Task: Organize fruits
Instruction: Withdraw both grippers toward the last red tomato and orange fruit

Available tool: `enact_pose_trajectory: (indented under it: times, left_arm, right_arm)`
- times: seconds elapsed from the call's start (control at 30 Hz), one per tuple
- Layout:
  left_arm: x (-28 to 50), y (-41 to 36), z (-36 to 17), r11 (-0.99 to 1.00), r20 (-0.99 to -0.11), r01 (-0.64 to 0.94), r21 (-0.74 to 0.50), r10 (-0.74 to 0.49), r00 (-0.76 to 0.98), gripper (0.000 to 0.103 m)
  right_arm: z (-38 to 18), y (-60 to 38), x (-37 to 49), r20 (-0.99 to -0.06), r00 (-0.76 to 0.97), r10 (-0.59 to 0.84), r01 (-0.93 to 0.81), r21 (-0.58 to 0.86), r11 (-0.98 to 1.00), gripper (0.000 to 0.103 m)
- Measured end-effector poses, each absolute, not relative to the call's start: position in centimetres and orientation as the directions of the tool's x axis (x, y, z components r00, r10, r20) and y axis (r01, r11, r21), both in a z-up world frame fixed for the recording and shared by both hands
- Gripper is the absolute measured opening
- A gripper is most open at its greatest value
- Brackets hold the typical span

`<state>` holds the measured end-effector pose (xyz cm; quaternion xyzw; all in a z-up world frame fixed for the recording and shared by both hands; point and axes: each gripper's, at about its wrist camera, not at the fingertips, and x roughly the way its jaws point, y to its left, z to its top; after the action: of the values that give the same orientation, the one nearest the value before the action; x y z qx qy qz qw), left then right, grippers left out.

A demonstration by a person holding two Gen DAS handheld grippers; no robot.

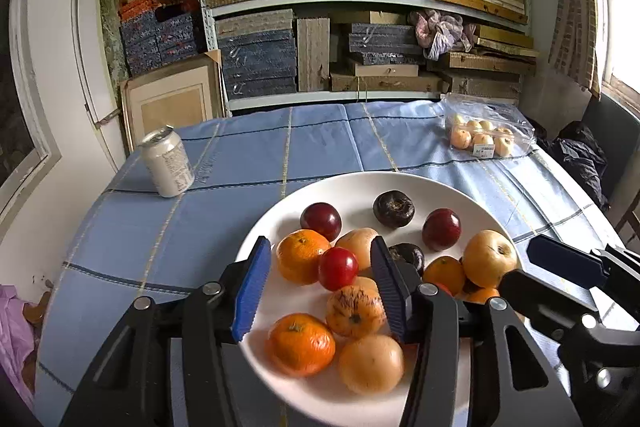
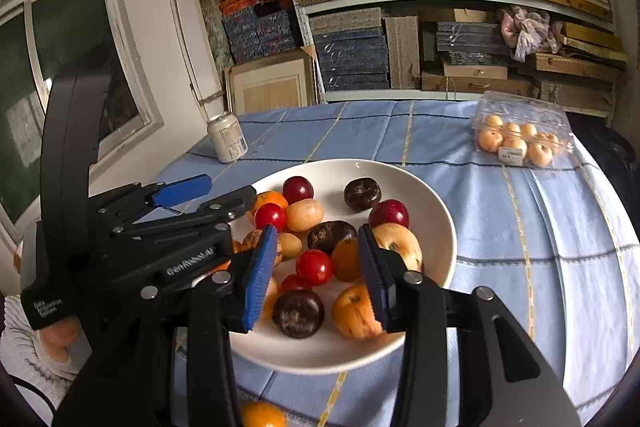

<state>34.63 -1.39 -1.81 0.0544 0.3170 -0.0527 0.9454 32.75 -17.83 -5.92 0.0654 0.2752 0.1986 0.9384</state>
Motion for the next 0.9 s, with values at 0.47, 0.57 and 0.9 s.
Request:
enact_pose_trajectory:
  times: [0.47, 0.57, 0.9]
  left_arm:
    - [26.1, -1.0, -1.6, 0.982, -0.612, 0.178, 0.059, -0.105, 0.783, 0.064]
    - [23.4, -1.1, -3.2, 0.971, -0.639, 0.233, 0.049, -0.149, 0.755, 0.064]
    - [19.3, -3.0, -8.5, 0.912, -0.711, 0.405, 0.059, -0.246, 0.658, 0.063]
  right_arm:
    - [-8.6, -21.8, 24.7, -0.482, 0.783, 0.392, -0.282, 0.285, 0.916, 0.055]
    - [-9.5, -22.9, 23.3, -0.486, 0.784, 0.386, -0.268, 0.295, 0.917, 0.058]
    - [-10.1, -23.1, 22.1, -0.497, 0.760, 0.419, -0.297, 0.307, 0.904, 0.058]
